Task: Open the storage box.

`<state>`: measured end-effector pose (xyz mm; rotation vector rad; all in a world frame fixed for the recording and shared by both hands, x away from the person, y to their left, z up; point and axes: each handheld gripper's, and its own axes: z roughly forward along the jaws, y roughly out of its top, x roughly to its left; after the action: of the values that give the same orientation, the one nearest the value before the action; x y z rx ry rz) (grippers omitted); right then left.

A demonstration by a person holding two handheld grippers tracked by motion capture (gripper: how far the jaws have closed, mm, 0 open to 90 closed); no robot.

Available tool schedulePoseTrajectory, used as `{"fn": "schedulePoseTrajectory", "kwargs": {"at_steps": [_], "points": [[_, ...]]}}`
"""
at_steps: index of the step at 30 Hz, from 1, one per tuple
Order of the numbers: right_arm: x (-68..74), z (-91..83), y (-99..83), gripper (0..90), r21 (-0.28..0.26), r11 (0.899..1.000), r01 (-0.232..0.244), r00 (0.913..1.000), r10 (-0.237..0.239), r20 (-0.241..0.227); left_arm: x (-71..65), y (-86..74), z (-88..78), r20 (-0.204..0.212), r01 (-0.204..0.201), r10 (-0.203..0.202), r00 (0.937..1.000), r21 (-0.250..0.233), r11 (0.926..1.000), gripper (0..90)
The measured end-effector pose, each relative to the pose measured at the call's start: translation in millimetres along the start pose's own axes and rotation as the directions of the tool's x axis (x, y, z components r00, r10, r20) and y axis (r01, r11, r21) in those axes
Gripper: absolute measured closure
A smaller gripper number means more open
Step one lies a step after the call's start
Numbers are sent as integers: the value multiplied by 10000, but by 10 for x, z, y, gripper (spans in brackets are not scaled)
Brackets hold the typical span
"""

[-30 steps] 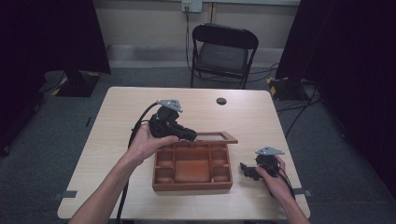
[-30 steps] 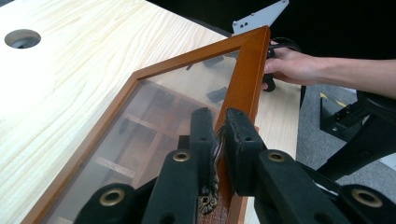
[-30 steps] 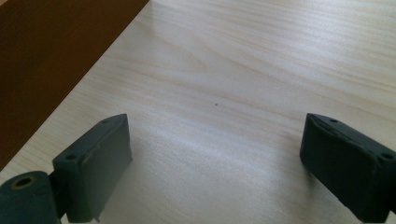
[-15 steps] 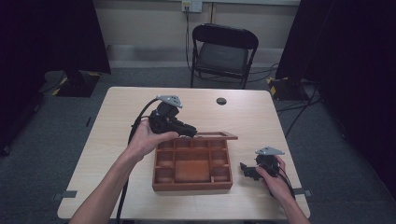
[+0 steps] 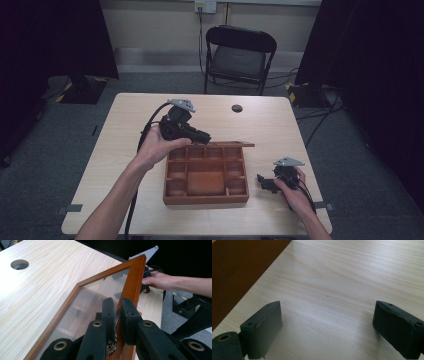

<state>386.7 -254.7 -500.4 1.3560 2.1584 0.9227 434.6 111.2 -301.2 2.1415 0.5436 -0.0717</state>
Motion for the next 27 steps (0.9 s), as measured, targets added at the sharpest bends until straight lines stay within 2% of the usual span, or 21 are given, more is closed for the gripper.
{"fn": "schedulePoseTrajectory", "kwargs": {"at_steps": [10,11,27], "points": [[-1,1,0,80,-4,10000,10,10000,-10,4,11,31,-19,-172,24,-25,9998,-26,10000,824],[-1,1,0,80,-4,10000,11,10000,-11,6,17,32,-19,-216,89,-93,9997,-157,9998,824],[0,1,0,80,-6,10000,12,10000,-12,10,46,53,-37,-282,13,-23,9996,-345,9994,829]]}}
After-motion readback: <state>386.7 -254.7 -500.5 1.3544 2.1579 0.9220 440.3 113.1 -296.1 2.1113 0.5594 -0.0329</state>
